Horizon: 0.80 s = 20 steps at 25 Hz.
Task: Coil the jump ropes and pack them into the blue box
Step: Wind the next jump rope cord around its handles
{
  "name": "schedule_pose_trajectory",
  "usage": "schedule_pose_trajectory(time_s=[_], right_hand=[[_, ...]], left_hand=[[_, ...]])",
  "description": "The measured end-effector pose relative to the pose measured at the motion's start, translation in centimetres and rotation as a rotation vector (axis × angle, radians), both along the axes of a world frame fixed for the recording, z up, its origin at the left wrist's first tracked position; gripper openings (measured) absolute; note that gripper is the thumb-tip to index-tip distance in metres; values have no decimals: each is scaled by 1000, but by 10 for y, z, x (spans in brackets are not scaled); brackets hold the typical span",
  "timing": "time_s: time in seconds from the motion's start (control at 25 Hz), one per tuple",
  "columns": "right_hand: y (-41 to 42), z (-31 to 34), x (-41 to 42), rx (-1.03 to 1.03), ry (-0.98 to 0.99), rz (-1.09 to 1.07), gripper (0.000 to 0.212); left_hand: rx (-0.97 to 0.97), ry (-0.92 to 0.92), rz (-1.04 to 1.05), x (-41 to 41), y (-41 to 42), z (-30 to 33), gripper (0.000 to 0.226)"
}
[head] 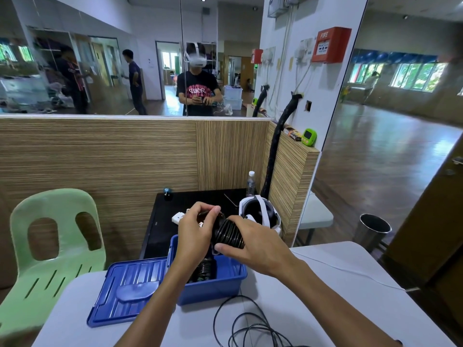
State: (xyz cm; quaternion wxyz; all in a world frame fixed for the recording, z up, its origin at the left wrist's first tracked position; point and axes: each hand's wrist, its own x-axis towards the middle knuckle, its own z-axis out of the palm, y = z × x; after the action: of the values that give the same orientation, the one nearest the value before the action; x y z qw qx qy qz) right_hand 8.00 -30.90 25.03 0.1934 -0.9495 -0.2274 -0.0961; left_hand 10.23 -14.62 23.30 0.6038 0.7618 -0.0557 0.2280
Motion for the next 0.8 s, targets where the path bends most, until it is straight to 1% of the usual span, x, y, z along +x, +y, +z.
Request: schedule_pose_trajectory(time_s=[0.04,0.12,0.44,0.64,0.8], right_hand=[[0,0,-1,2,7,4,69],[-1,-2,-2,1,32,15,67],[2,2,-6,27,54,-39,56],[9,-5,-3,51,7,-68,56],[8,-5,-2,83,-7,-40,53]], left_hand=[[-71,41,-18,-2,-2,-2,12],[-128,77,-32,-5,-6,-6,13],[-131,81,-50,-7,-6,-4,11],[-32,48,10,-11,-9,0,8],[-75,48,11,-13,-8,-1,7]])
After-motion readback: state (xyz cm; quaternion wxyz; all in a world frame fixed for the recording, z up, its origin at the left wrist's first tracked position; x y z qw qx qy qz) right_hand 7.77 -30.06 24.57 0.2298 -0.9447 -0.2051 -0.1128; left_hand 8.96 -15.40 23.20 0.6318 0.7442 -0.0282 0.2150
